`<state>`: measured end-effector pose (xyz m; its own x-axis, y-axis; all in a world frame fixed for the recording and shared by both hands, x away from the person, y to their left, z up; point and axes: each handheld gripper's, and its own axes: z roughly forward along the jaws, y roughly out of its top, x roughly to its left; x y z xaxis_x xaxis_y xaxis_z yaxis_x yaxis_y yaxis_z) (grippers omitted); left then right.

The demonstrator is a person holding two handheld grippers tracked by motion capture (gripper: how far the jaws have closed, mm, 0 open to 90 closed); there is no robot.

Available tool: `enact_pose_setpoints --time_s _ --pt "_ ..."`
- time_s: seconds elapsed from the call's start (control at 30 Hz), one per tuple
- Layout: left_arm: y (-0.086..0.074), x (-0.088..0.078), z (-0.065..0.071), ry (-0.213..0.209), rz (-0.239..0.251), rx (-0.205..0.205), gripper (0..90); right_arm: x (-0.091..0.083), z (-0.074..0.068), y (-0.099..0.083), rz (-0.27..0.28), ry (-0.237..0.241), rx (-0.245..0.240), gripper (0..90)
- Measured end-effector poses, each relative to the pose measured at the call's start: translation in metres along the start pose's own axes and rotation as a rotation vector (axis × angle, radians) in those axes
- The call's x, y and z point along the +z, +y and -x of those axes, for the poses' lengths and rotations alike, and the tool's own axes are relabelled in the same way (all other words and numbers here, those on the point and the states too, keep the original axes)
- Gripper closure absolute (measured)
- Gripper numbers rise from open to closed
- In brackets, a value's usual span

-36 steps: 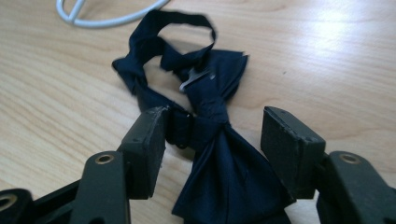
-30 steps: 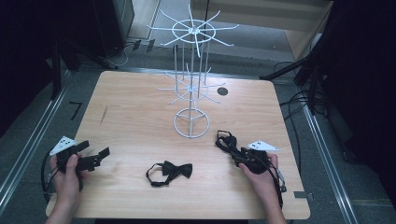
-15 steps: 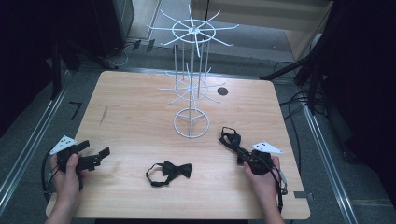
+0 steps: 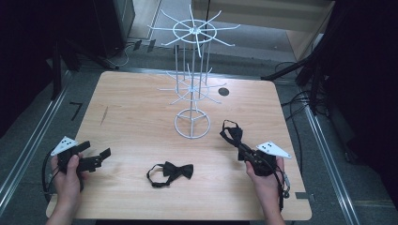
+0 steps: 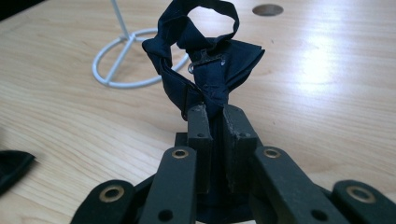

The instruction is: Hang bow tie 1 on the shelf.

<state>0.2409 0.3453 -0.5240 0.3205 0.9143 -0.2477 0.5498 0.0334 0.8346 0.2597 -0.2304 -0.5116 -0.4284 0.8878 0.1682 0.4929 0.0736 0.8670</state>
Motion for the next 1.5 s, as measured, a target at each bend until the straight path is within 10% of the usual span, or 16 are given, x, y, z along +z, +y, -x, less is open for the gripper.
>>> enact_pose_setpoints --time_s 0.47,1.5 --pt "0.000 -0.001 -0.001 -0.003 0.002 -0.003 0.0 -0.007 -0.028 0.018 0.085 0.015 -0.038 84.0" --pt "0.000 0.000 -0.001 -0.002 0.003 -0.008 0.0 -0.041 -0.034 0.050 0.262 0.015 0.002 84.0"
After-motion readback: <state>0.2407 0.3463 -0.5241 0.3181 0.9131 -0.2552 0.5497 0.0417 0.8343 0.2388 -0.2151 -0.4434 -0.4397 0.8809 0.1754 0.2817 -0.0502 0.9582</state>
